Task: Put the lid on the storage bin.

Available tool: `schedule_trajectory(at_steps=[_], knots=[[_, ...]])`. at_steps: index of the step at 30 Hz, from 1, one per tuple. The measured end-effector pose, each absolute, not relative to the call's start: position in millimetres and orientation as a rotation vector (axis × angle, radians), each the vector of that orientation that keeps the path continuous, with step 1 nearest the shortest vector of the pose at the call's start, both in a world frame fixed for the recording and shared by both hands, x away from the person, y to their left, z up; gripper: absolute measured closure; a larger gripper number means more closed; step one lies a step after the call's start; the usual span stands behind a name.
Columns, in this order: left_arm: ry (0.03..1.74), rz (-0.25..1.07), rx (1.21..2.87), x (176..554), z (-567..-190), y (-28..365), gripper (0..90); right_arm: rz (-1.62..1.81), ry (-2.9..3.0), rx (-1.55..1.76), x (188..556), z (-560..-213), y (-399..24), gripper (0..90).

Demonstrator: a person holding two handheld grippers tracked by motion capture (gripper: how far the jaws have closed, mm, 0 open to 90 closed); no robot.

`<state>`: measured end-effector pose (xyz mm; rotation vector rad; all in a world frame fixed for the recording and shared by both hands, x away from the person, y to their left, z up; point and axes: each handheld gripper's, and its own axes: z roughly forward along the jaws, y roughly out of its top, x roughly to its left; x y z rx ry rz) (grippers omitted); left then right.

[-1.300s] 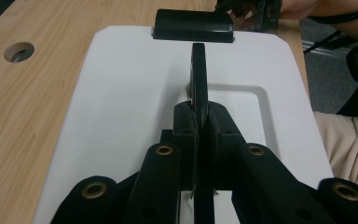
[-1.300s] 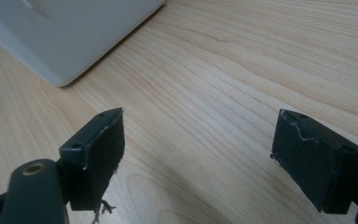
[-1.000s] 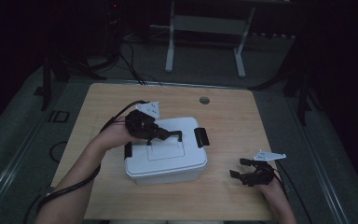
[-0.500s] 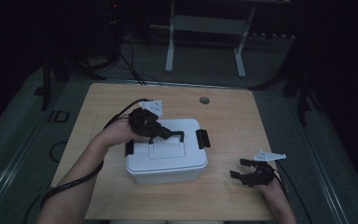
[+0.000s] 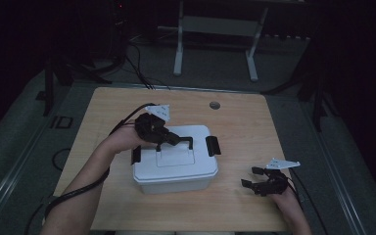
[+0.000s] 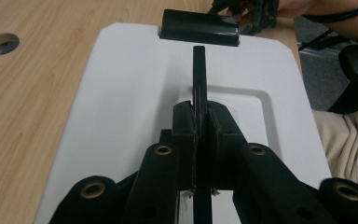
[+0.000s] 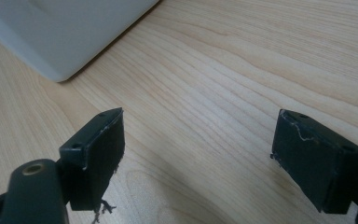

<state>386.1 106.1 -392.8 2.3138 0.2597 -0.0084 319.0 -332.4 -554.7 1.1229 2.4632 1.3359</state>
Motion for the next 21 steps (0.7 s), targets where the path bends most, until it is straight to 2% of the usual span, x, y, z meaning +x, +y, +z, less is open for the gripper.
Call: schedule_trajectory(at_steps=[7, 8, 9, 12, 13, 19, 21], knots=[[0.279, 0.004, 2.289, 386.1, -395.9, 108.4, 79.3, 1.335, 2.464, 1.125, 318.9, -554.8, -332.3, 16.8], [0.306, 0.040, 2.282, 387.2, -395.8, 109.5, 63.2, 1.336, 2.465, 1.124, 318.7, -554.8, -332.1, 16.8], [0.328, 0.033, 2.276, 387.8, -395.8, 110.4, 63.2, 1.336, 2.465, 1.124, 318.7, -554.8, -332.1, 16.8], [0.347, 0.051, 2.284, 387.5, -395.4, 113.0, 53.5, 1.339, 2.461, 1.127, 318.7, -554.7, -332.6, 16.8], [0.350, 0.043, 2.284, 387.4, -395.6, 113.9, 53.5, 1.339, 2.461, 1.127, 318.7, -554.7, -332.6, 16.8], [0.433, 0.094, 2.256, 386.7, -397.0, 122.3, 24.8, 1.339, 2.461, 1.128, 318.7, -554.7, -332.6, 16.8], [0.439, 0.113, 2.234, 385.0, -396.0, 126.6, 23.9, 1.338, 2.460, 1.129, 318.7, -554.6, -332.5, 16.8]])
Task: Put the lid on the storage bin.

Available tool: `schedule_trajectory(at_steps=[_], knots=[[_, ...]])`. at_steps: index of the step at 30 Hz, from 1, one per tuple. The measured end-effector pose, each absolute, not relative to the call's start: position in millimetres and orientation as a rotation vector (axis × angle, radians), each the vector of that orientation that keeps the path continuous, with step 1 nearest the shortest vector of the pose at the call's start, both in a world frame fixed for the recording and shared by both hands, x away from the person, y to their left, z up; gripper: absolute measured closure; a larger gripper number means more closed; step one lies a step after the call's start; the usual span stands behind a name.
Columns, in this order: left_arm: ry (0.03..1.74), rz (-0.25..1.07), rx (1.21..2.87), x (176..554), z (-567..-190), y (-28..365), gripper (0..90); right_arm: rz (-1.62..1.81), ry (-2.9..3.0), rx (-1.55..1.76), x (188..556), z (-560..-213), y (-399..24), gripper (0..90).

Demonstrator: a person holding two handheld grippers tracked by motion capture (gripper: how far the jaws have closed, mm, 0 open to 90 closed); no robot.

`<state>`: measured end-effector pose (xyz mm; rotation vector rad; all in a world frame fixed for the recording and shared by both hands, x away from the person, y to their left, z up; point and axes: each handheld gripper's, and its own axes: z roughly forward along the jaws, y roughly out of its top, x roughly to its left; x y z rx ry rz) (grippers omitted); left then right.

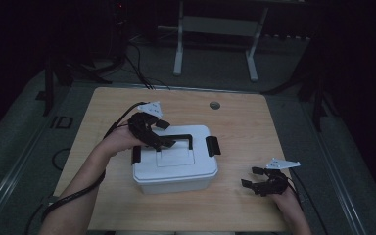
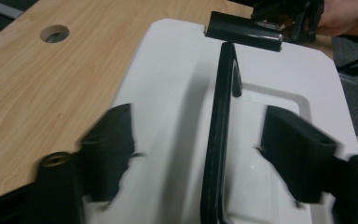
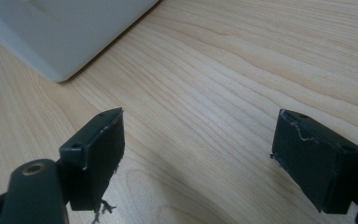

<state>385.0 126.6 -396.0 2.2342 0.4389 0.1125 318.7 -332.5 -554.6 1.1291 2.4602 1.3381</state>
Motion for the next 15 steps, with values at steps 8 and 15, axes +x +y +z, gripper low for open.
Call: schedule_trajectory(at_steps=[8, 15], knots=[[0.460, 0.216, 2.175, 372.4, -390.4, 148.7, 17.3, 1.342, 2.457, 1.132, 318.5, -554.6, -332.6, 16.8], [0.487, 0.231, 2.161, 361.1, -395.9, 171.9, 17.2, 1.335, 2.458, 1.116, 318.0, -553.5, -332.0, 16.8]])
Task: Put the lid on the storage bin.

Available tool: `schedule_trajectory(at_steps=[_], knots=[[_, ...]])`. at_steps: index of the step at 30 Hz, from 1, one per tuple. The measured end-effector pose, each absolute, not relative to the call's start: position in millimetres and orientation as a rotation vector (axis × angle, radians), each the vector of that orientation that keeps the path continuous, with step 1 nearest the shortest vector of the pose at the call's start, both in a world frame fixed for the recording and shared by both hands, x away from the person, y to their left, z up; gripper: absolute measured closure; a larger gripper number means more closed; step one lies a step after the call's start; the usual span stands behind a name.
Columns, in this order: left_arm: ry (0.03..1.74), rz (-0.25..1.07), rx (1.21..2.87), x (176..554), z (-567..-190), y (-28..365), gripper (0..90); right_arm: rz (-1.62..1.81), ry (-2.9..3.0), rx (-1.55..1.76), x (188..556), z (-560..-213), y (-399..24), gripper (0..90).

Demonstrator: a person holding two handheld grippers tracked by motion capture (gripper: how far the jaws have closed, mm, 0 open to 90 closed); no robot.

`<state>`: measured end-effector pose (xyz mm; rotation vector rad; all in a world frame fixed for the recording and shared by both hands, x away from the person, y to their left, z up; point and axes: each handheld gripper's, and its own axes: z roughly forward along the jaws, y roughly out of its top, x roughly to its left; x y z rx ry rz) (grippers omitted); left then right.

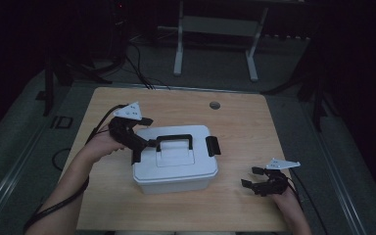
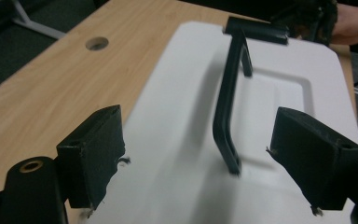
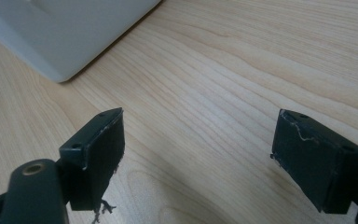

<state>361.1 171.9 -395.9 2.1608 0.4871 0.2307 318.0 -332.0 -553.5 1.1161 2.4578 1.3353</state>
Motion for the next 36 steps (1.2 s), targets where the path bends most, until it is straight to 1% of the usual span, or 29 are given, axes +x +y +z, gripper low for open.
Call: schedule_trajectory(at_steps=[2, 3, 6, 7, 9, 16, 21, 23, 26, 29, 36], knots=[[0.491, 0.244, 2.163, 359.3, -396.8, 175.1, 17.2, 1.337, 2.457, 1.118, 318.0, -553.2, -332.2, 16.7], [0.508, 0.248, 2.147, 355.4, -398.0, 184.6, 17.1, 1.340, 2.452, 1.124, 318.0, -553.6, -332.7, 16.7], [0.524, 0.259, 2.135, 352.6, -398.1, 193.2, 16.2, 1.334, 2.451, 1.128, 317.8, -554.0, -333.1, 16.6], [0.542, 0.273, 2.115, 348.7, -398.1, 202.7, 16.2, 1.334, 2.447, 1.126, 317.6, -554.2, -333.4, 15.0], [0.549, 0.283, 2.104, 344.6, -398.5, 210.4, 16.2, 1.333, 2.440, 1.128, 317.4, -553.9, -333.8, 15.0], [0.584, 0.319, 2.080, 334.0, -404.0, 232.0, 16.2, 1.343, 2.414, 1.131, 317.1, -553.2, -334.9, 14.5], [0.640, 0.299, 2.040, 325.7, -418.1, 254.4, 16.2, 1.307, 2.420, 1.117, 314.6, -553.8, -332.5, 14.3], [0.649, 0.316, 2.030, 322.9, -423.8, 260.2, 16.2, 1.292, 2.419, 1.117, 314.9, -554.4, -331.9, 14.3], [0.647, 0.305, 1.999, 318.8, -429.2, 266.0, 16.2, 1.299, 2.403, 1.124, 315.0, -554.0, -332.5, 13.9], [0.668, 0.338, 1.982, 310.7, -438.0, 274.5, 16.2, 1.325, 2.355, 1.137, 313.8, -552.6, -336.0, 13.8], [0.716, 0.329, 1.959, 301.2, -457.2, 290.3, 16.2, 1.329, 2.330, 1.146, 313.4, -552.8, -337.5, 13.8]])
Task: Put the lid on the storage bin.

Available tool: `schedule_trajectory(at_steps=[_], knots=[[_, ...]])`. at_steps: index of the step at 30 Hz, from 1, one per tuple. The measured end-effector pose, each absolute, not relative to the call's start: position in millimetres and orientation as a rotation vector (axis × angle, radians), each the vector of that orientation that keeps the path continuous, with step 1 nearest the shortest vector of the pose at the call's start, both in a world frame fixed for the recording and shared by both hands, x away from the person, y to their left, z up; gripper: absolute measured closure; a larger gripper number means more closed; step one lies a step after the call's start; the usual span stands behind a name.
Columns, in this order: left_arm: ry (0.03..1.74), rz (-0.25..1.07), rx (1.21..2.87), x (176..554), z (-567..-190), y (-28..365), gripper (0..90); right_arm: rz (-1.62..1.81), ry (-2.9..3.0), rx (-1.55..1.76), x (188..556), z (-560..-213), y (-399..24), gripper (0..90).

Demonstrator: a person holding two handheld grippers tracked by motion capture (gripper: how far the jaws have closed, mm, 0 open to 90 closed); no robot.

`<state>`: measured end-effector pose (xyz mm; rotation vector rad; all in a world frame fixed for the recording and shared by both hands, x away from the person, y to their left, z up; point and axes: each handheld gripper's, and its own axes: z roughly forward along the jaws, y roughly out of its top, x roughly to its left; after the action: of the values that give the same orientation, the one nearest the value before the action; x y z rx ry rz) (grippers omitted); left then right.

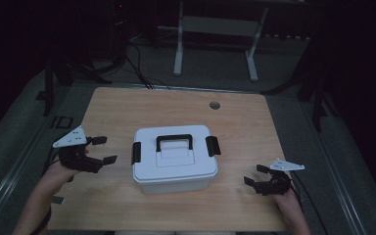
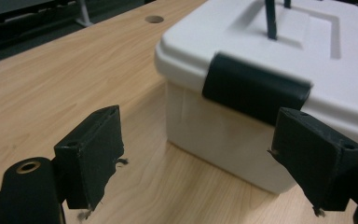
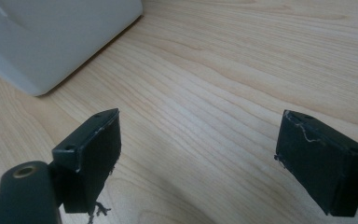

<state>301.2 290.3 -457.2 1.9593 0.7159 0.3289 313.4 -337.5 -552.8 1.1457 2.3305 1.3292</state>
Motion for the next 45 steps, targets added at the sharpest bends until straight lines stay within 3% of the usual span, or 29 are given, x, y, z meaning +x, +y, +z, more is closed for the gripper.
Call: schedule_trajectory(at_steps=[14, 36, 45], knots=[[0.812, 0.348, 1.951, 289.2, -503.5, 308.7, 14.2, 1.321, 2.205, 1.228, 312.2, -551.3, -343.1, 12.7], [1.242, 0.646, 1.896, 290.9, -543.5, 316.6, 13.2, 1.261, 1.978, 1.368, 308.8, -554.6, -347.9, 12.6], [1.337, 0.771, 1.815, 284.9, -547.1, 315.3, 12.3, 1.235, 1.889, 1.417, 306.5, -554.4, -349.5, 12.5]])
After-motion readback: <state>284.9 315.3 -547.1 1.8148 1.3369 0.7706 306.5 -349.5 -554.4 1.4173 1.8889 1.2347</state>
